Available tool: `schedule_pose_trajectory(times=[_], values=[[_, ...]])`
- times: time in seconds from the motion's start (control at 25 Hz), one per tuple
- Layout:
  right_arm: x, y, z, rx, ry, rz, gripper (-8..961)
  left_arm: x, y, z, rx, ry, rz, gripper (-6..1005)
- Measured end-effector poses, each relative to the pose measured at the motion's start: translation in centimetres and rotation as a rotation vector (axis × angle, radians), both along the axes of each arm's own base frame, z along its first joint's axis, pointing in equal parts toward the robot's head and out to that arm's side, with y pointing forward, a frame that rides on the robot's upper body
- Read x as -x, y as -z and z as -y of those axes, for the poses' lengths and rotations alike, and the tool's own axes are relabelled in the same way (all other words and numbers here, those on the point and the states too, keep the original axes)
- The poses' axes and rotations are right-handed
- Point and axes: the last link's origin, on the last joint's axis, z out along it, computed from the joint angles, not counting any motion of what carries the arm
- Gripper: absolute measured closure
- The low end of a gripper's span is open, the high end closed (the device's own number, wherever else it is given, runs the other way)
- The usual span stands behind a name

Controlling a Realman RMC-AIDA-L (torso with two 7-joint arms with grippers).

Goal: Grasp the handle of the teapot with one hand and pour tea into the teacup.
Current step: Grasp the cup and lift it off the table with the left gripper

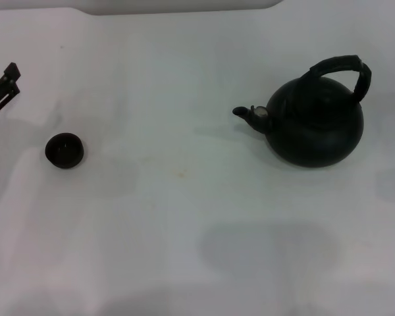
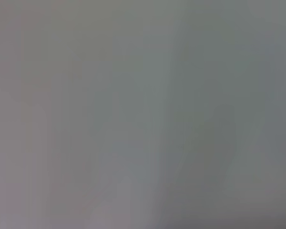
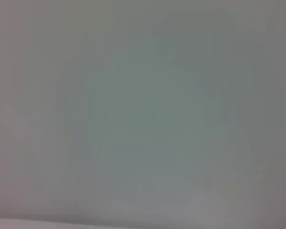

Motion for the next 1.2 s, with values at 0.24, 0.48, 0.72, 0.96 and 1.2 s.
schedule_pose_trajectory(times=[0.24, 0.48, 0.72, 0.96, 1.2], values=[[-0.4, 0.2, -0.2, 0.015, 0.031, 0.009, 564, -1.9, 0.6, 2.0, 0.022, -0.013, -0.020, 132], [-0.8, 0.5, 0.0, 0.026, 0.061, 0.012, 564, -3.0, 2.7, 3.2, 0.071, -0.073, -0.054, 128], [-1.2, 0.7, 0.1, 0.039, 0.084, 0.024, 564, -2.8, 4.0, 3.8, 0.104, -0.115, -0.053, 128], [-1.3, 0.8, 0.2, 0.042, 0.090, 0.024, 564, -1.8, 5.1, 3.6, 0.139, -0.170, -0.031, 129], [-1.3, 1.0, 0.4, 0.051, 0.091, 0.027, 564, -1.1, 6.3, 2.9, 0.190, -0.177, -0.011, 129]])
